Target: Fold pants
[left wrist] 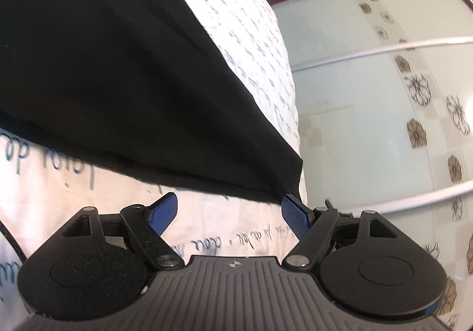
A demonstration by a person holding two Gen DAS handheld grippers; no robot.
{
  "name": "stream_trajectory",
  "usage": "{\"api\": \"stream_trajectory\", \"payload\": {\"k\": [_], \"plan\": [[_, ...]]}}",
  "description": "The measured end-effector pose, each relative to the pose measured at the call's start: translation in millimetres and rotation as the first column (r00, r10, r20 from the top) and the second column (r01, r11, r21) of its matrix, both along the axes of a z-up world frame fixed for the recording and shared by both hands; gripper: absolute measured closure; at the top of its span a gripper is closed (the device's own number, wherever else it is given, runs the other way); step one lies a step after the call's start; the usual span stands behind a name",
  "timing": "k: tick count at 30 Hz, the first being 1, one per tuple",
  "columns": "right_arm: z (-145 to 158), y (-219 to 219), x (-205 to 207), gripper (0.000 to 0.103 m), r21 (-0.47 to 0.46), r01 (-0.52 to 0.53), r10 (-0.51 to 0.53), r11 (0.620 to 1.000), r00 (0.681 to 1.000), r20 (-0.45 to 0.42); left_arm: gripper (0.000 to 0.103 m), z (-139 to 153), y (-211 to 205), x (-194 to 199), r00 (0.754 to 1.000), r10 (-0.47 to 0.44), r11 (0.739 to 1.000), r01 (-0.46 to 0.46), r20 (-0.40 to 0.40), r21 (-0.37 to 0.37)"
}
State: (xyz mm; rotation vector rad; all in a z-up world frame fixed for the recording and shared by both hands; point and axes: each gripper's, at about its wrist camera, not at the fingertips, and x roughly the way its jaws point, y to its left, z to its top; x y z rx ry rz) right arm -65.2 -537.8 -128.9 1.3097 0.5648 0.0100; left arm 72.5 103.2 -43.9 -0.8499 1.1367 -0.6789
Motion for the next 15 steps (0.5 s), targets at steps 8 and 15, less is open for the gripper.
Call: {"api": "stream_trajectory", "payload": {"k": [8,15], "plan": [[15,60,38,0.027,0.1,-0.184,0.172,0.978,0.978,0.119,0.025,26,-42,3,0.989,-0.007,0.989,-0.015,0.146,0.15],[9,163,97,0.027,0.162,-0.433,0.423,0.887,0.901,0.092,0.025,34,-79,1,0.96,-0.066,0.956,-0.017,0.271,0.294]]}}
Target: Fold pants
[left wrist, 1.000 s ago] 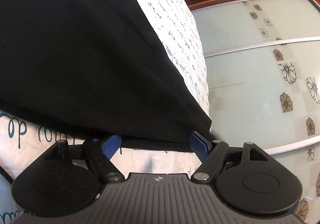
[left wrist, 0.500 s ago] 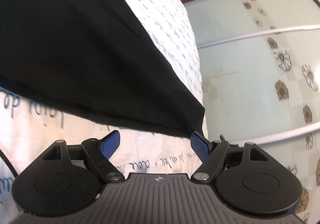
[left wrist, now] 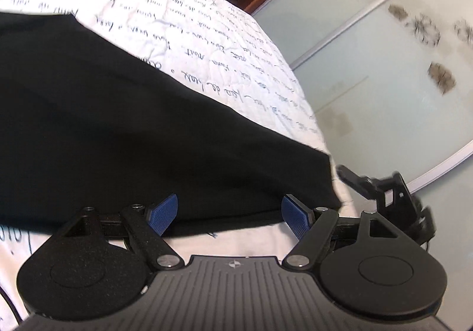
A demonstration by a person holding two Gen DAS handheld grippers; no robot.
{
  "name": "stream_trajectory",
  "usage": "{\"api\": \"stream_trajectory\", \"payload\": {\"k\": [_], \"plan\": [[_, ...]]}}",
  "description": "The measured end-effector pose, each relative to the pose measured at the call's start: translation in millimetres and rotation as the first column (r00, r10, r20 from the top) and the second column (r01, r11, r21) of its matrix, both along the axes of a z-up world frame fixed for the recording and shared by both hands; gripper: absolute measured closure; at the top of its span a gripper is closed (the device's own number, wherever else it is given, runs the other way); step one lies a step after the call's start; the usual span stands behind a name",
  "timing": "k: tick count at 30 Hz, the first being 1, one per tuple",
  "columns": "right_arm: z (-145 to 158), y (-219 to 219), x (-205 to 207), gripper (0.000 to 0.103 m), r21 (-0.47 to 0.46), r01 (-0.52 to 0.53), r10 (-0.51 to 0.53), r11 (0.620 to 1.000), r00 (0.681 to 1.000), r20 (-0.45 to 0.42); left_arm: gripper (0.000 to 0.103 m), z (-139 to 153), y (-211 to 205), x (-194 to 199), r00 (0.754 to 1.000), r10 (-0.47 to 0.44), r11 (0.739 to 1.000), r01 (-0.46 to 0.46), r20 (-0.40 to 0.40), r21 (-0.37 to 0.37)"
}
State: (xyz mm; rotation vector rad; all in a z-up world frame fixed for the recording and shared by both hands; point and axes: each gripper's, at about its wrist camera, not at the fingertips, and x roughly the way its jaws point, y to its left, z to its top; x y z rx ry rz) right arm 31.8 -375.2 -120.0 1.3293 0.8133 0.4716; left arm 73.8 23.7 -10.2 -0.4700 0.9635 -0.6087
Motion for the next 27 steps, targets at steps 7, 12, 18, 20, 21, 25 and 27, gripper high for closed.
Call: {"api": "stream_trajectory", "payload": {"k": [7,12,18,20,21,25,27], "plan": [[-11,17,18,0.029,-0.073,-0.021,0.01,0.997,0.988,-0.151,0.024,-7,16,-4,0.999,0.03,0.997,-0.032,-0.033,-0.065],[-12,26,18,0.028,-0.115,0.012,-0.031,0.993,0.985,-0.169,0.024,-14,24,-3,0.997,0.053,0.995,-0.057,-0.049,-0.086],[-2,45,12,0.035,-0.251,0.035,-0.071,0.967,0.988,-0.139,0.023,-14,34,-5,0.997,0.061,0.991,-0.067,-0.049,-0.117],[1,42,5,0.036,-0.245,0.036,-0.076,0.969,0.985,-0.157,0.023,-14,41,-7,0.997,0.064,0.986,-0.071,-0.05,-0.154],[0,38,2,0.036,-0.225,0.049,-0.088,0.973,0.982,-0.166,0.022,-15,44,-8,0.997,0.066,0.983,-0.074,-0.049,-0.166],[-8,43,7,0.034,-0.192,0.082,-0.121,0.978,0.972,-0.203,0.022,-17,47,-6,0.994,0.081,0.981,-0.092,-0.07,-0.169],[-5,55,16,0.032,-0.186,0.052,-0.089,0.981,0.977,-0.194,0.022,-17,47,-7,0.995,0.077,0.981,-0.088,-0.07,-0.172]]}}
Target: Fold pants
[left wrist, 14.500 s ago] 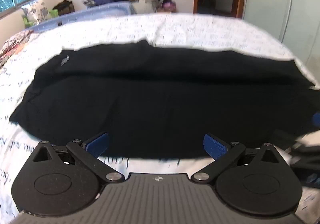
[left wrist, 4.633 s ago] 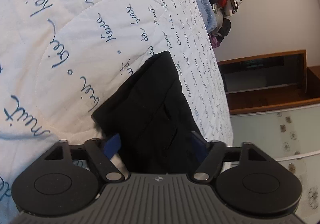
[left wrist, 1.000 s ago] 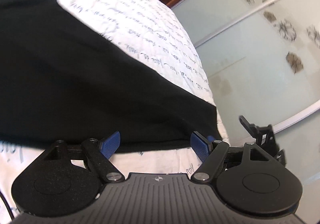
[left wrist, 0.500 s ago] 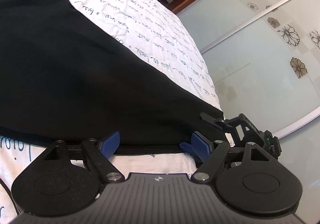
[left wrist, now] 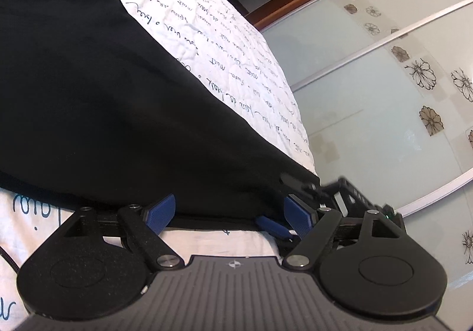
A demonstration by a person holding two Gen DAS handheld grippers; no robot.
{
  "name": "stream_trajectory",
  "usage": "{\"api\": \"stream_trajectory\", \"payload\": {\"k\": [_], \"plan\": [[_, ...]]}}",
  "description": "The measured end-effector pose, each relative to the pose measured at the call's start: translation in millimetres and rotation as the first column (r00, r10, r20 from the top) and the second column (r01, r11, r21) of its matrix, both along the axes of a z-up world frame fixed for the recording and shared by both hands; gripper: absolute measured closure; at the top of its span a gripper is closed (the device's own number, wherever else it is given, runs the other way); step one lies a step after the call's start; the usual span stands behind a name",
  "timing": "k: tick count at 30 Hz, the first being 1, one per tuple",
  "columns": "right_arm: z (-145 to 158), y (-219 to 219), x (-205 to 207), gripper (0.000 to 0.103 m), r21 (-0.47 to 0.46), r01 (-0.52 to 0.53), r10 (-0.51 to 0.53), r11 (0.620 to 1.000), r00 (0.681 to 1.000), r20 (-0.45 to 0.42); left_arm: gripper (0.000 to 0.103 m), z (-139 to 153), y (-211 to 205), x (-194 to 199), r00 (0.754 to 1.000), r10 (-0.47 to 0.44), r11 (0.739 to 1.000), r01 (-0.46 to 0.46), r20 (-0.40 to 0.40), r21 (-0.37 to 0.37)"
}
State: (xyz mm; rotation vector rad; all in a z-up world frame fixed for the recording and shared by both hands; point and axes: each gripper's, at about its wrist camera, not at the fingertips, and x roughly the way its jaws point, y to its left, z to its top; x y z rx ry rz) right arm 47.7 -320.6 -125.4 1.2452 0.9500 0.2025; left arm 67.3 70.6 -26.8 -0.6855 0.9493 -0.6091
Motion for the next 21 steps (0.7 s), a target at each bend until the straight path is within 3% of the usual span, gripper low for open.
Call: {"api": "stream_trajectory", "payload": {"k": [5,6,7,8,13,17,19,20,21], "plan": [[-16,5,9,0.032,0.103,0.038,-0.039,0.994,0.999,0.007,0.022,1,2,-3,1.0,0.002,1.0,-0.002,0.003,0.004],[-18,3,7,0.042,0.119,0.06,-0.061,0.991,0.998,0.004,0.021,0,3,-4,1.0,0.008,1.0,-0.008,0.003,0.007],[-18,4,5,0.08,0.111,0.068,-0.07,0.992,0.997,0.015,0.021,0,5,-4,1.0,0.014,1.0,-0.014,-0.001,0.008],[-17,6,6,0.095,0.07,0.045,-0.047,0.997,0.998,0.029,0.021,0,6,-4,1.0,0.019,1.0,-0.019,-0.007,0.01],[-18,9,-12,0.098,0.057,0.016,-0.018,0.998,0.999,0.043,0.019,9,14,-5,0.999,0.04,0.999,-0.04,0.007,0.006],[-2,2,-34,0.098,0.038,0.004,-0.007,0.999,0.996,0.094,0.011,18,16,-5,0.996,0.047,0.999,-0.047,0.079,-0.007],[-27,-1,-36,0.102,0.016,0.007,-0.007,1.0,1.0,0.019,0.011,13,12,2,0.996,0.047,0.999,-0.047,0.079,0.002],[-41,-5,-39,0.102,0.088,0.039,-0.041,0.995,0.999,0.011,0.011,11,9,6,0.996,0.048,0.999,-0.049,0.072,0.019],[-41,-7,-39,0.101,0.099,0.041,-0.043,0.994,0.999,0.019,0.012,9,6,9,0.996,0.045,0.998,-0.048,0.071,0.049]]}}
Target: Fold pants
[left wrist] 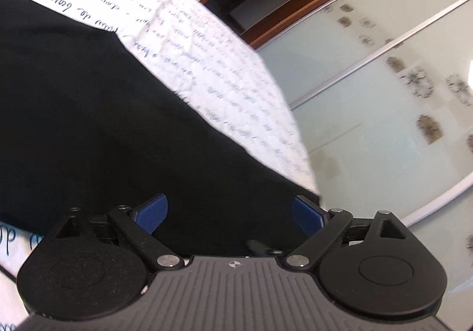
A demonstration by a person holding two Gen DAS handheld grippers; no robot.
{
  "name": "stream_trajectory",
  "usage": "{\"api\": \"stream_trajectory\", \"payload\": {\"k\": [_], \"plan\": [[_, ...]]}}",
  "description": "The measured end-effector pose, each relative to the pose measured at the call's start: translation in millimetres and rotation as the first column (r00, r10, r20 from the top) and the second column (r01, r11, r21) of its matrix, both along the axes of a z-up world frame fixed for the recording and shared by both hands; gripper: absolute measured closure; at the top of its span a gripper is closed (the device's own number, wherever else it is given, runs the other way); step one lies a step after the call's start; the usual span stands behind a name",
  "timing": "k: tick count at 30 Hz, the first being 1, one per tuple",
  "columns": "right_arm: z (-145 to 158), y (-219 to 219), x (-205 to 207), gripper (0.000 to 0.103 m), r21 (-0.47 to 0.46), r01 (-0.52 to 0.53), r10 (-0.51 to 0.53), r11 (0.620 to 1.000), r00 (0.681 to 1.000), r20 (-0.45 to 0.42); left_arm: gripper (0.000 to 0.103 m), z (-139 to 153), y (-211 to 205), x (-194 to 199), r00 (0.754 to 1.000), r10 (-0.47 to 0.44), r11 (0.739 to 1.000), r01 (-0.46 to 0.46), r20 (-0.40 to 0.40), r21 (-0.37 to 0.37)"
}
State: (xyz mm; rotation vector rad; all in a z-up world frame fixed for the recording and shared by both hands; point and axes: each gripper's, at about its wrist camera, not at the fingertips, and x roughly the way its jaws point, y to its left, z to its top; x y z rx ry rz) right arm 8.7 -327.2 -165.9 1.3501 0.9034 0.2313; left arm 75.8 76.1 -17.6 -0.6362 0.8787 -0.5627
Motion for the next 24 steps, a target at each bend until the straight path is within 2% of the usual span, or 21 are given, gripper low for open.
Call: {"api": "stream_trajectory", "payload": {"k": [3,5,6,8,11,12,14,15,16,17,18,19,20,21,22,24], "plan": [[15,-4,2,0.092,-0.013,-0.055,0.055,0.998,0.998,0.006,0.012,-3,-7,3,1.0,-0.009,0.994,0.006,0.03,0.109],[17,-17,-6,0.086,0.012,-0.042,0.042,0.999,0.999,-0.006,0.015,-7,-1,5,1.0,0.023,0.986,-0.022,-0.005,0.167],[20,-25,-10,0.086,0.003,-0.038,0.038,0.999,0.999,-0.014,0.016,-7,6,3,0.999,0.042,0.987,-0.038,-0.021,0.158],[34,-41,-21,0.083,-0.035,-0.009,0.009,0.999,1.0,0.0,0.015,1,20,-3,0.998,0.069,0.989,-0.069,0.004,0.128],[65,-47,-23,0.082,-0.113,0.033,-0.02,0.993,0.993,0.116,0.012,15,24,0,0.994,0.084,0.985,-0.093,0.067,0.149],[74,-48,-17,0.079,-0.134,0.045,-0.023,0.99,0.987,0.162,0.012,16,23,6,0.994,0.081,0.983,-0.092,0.077,0.158],[79,-47,-1,0.056,-0.15,0.066,-0.035,0.987,0.979,0.203,0.012,10,16,21,0.995,0.072,0.978,-0.084,0.066,0.192],[75,-48,9,0.032,-0.144,0.073,-0.043,0.987,0.978,0.204,0.013,3,14,28,0.997,0.075,0.971,-0.08,0.033,0.223],[68,-51,16,0.023,-0.14,0.089,-0.061,0.986,0.98,0.19,0.013,-4,12,33,0.997,0.08,0.966,-0.077,-0.001,0.246],[61,-54,21,0.024,-0.157,0.105,-0.079,0.982,0.983,0.165,0.013,-12,12,34,0.997,0.072,0.966,-0.068,-0.008,0.249],[53,-56,25,0.028,-0.187,0.111,-0.087,0.976,0.987,0.134,0.012,-16,13,31,0.998,0.059,0.967,-0.061,0.018,0.248],[42,-63,23,0.048,-0.179,0.132,-0.111,0.975,0.986,0.12,0.012,-17,14,28,0.998,0.049,0.968,-0.057,0.04,0.245],[32,-73,16,0.059,-0.122,0.17,-0.158,0.978,0.982,0.101,0.012,-18,14,26,0.998,0.042,0.967,-0.052,0.043,0.249],[23,-81,10,0.083,-0.084,0.191,-0.186,0.978,0.98,0.065,0.012,-19,13,25,0.998,0.041,0.966,-0.05,0.042,0.254],[14,-87,6,0.1,-0.062,0.194,-0.192,0.979,0.981,0.032,0.012,-18,12,24,0.998,0.045,0.965,-0.055,0.044,0.257],[3,-94,2,0.103,-0.026,0.169,-0.168,0.985,0.985,0.039,0.012,-19,5,21,0.997,0.041,0.956,-0.058,0.066,0.289]]}}
